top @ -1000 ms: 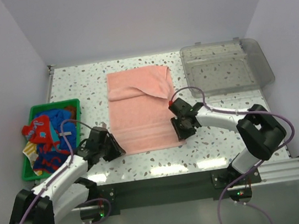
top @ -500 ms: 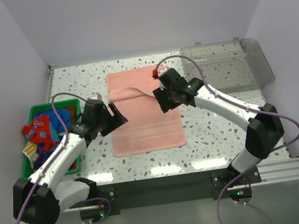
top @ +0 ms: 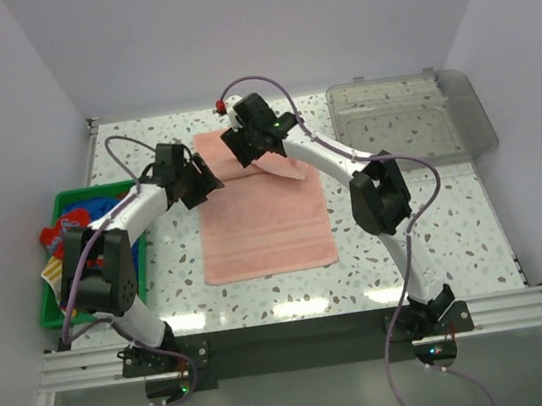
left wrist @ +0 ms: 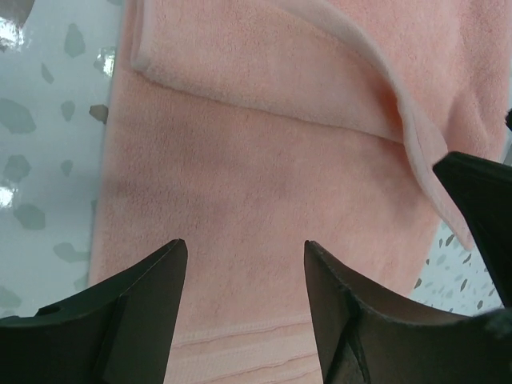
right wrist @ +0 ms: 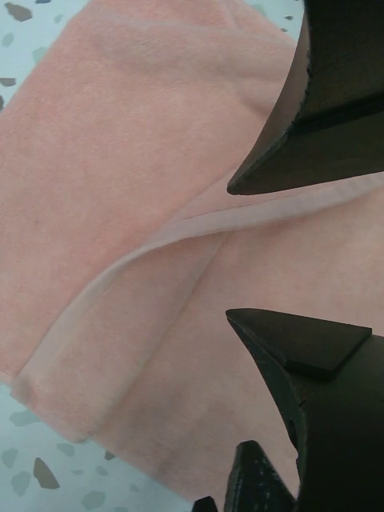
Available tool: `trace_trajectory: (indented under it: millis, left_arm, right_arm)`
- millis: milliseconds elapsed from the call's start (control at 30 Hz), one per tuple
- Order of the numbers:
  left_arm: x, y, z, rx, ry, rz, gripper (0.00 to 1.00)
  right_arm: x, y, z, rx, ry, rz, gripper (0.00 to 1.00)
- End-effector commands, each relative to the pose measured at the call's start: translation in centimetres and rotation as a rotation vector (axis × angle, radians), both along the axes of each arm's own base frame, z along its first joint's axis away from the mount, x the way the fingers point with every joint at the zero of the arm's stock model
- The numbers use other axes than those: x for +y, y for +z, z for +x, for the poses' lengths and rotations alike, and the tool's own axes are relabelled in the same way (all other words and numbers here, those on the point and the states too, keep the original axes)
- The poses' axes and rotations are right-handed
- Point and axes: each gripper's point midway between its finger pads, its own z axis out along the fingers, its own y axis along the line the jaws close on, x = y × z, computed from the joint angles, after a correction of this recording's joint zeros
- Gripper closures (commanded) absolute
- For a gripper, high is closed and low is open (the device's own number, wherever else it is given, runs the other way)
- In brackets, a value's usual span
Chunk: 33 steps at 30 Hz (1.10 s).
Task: Fold and stack the towels
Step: Fold the towel
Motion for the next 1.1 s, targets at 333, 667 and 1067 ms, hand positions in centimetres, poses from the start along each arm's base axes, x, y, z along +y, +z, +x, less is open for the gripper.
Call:
trace_trajectory:
  millis: [333,667,1067]
  left_arm:
    - [1.2,-0.4,6.1,-0.038,0.043,-0.078,0.39]
    - [1.0,-1.5,5.4,-0.004,0.051,-0.143,0.41]
    - [2.4,1.6,1.3,-0.069,0.115,-0.179,0.34]
  right_arm:
    - [4.6,-3.7,6.1,-0.080,0.136,0.118,0.46]
    - [4.4,-3.0,4.4,-0.090,0.226,0.106,0.98]
    - [1.8,-2.6,-4.7,0.003,0.434,0.040,0.89]
